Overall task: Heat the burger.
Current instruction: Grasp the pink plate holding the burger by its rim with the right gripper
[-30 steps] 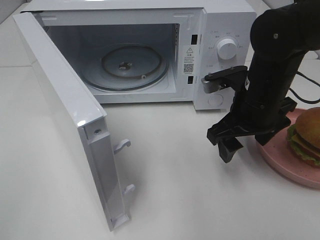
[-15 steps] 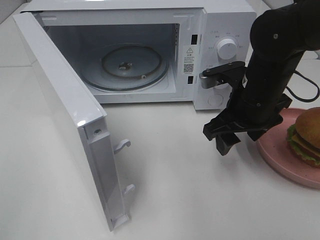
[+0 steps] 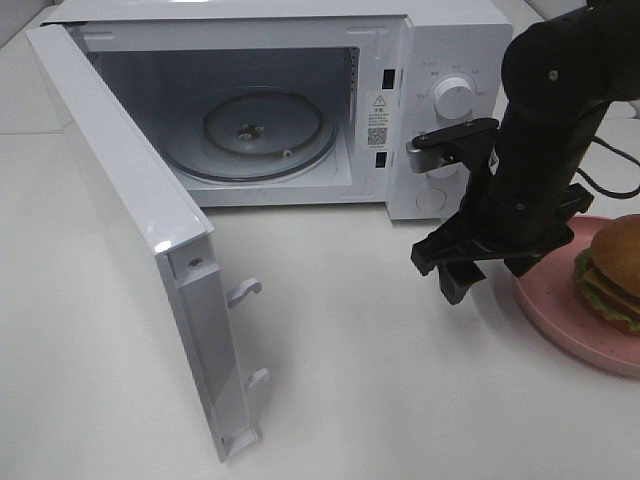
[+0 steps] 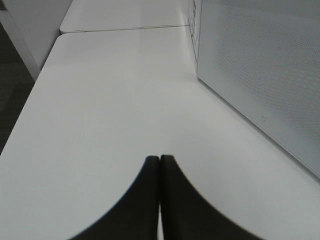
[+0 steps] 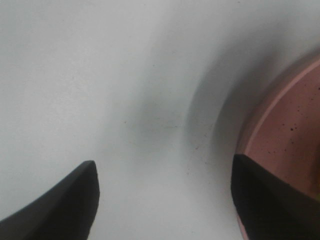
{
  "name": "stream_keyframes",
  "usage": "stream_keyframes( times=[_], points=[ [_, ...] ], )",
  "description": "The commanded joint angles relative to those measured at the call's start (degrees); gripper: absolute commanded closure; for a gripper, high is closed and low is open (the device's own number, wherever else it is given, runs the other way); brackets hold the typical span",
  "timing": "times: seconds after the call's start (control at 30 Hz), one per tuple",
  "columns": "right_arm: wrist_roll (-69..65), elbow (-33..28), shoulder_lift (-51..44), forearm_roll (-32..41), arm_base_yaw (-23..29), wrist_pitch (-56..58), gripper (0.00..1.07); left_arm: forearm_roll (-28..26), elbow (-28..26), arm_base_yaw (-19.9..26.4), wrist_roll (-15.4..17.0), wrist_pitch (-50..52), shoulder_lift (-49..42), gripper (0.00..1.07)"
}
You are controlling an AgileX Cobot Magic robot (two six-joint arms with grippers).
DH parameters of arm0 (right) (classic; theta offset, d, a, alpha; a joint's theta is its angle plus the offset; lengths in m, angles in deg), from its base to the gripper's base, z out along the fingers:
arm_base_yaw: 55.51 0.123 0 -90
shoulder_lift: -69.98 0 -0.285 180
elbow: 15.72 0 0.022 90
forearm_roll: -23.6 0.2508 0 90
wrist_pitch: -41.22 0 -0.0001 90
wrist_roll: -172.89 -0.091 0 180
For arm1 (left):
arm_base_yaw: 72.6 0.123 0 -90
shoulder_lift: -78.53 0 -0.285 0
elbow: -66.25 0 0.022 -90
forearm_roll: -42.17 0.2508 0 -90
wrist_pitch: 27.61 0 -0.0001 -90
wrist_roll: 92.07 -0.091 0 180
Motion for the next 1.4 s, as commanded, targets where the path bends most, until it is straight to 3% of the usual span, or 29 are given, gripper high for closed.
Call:
stream_keyframes(
  times=[0.03, 0.63, 1.23, 1.4],
  points=[
    [-1.5, 0.2, -0.5, -2.0, -1.9, 0.6, 0.38, -0.2, 0.1, 0.2, 0.1, 0.2, -1.3, 1.06],
    [-4.7, 0.2, 8.4, -10.3, -3.6, -1.9, 0.38, -0.2, 0.1, 0.2, 0.1, 0.2, -1.3, 1.06],
    [-5.7, 0.2, 14.8, -10.7, -3.6, -4.1, 0.38, -0.2, 0.1, 0.2, 0.1, 0.2, -1.3, 1.06],
    [-5.5, 0.2, 14.8, -10.7, -3.6, -4.0, 0.5, -0.2, 0.1, 0.2, 0.1, 0.2, -1.3, 1.06]
  ],
)
